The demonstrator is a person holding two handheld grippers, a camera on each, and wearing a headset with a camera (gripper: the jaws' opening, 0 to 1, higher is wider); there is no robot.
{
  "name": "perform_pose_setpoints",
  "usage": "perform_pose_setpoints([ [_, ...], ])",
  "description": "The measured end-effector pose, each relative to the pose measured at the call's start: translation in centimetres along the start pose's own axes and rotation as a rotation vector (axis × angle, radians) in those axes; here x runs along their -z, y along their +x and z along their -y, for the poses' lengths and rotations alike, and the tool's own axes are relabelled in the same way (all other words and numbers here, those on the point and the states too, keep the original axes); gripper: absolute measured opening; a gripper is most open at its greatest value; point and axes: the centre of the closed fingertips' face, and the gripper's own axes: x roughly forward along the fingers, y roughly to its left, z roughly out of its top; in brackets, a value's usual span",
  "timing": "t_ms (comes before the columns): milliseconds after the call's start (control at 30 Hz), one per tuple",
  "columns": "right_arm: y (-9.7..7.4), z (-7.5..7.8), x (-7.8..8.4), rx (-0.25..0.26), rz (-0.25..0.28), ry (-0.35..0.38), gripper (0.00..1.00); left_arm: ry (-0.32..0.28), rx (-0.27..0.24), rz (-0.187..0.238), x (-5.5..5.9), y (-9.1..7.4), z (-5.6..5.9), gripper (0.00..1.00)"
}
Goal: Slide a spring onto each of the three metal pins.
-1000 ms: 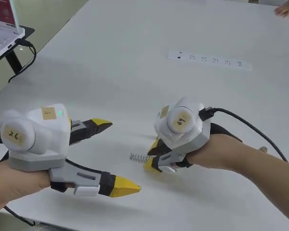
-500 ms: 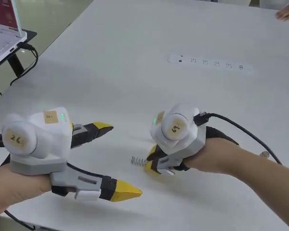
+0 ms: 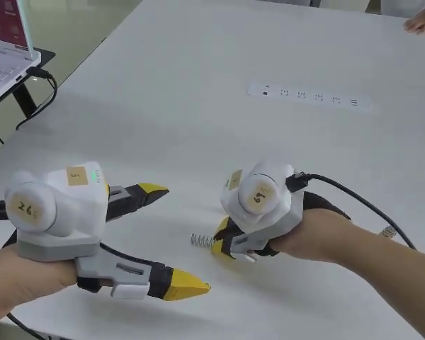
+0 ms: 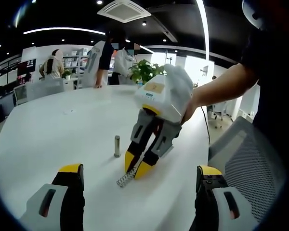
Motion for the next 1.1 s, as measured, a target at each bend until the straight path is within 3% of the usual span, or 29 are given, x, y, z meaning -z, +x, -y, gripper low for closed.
perform_pose_setpoints([
  [533,-3.0,0.0,1.7,0.012,-0.001,0.026,0.07,0.009,0.018,-0.004,-0.3,0.6,0.5,0.93],
  [1100,-5.6,-0.8,1.9,0.019,0.019,-0.014,0.07,0.014,0.049,-0.016,-0.5,1.4,0.7,0.88],
])
